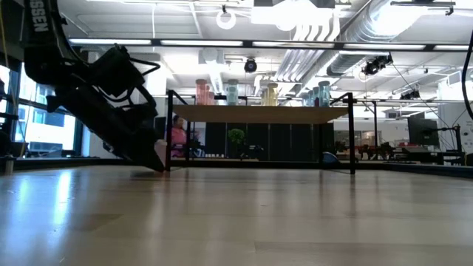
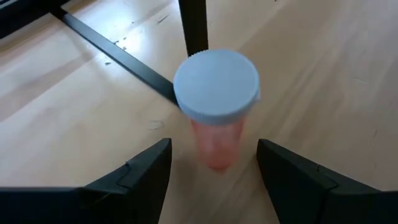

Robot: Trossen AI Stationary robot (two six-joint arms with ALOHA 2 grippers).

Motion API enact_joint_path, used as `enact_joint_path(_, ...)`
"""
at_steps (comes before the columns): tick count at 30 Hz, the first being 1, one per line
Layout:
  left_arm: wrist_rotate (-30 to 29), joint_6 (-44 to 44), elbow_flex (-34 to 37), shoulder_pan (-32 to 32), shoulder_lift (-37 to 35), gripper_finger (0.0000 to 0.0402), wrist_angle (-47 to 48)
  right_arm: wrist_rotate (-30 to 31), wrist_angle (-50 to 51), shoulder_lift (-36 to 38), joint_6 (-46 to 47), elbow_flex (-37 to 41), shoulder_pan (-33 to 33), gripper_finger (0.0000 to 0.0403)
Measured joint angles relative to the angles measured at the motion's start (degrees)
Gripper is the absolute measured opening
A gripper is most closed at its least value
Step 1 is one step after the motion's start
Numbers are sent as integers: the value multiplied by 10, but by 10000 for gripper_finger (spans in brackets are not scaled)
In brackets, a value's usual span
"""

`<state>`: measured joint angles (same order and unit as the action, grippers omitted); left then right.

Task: Pick and place medicine bottles onto shelf by color
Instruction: Put the red medicine bottle on the shelf

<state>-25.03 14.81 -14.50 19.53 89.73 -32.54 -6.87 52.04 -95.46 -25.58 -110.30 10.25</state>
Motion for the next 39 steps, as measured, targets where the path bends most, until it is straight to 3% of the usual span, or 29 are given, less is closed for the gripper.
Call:
enact_joint_path(14, -24, -26, 0, 3, 2, 223, -41, 0, 0, 0, 0, 0, 0, 129)
enact_joint_path(28, -22, -26, 0, 3, 1, 101, -38, 0, 0, 0, 0, 0, 0, 129)
enact_joint_path(35, -22, -26, 0, 3, 1, 89, -38, 1, 0, 0, 0, 0, 0, 129)
enact_joint_path(39, 13, -25, 0, 3, -5, 90, -37, 3, 0, 0, 0, 0, 0, 129)
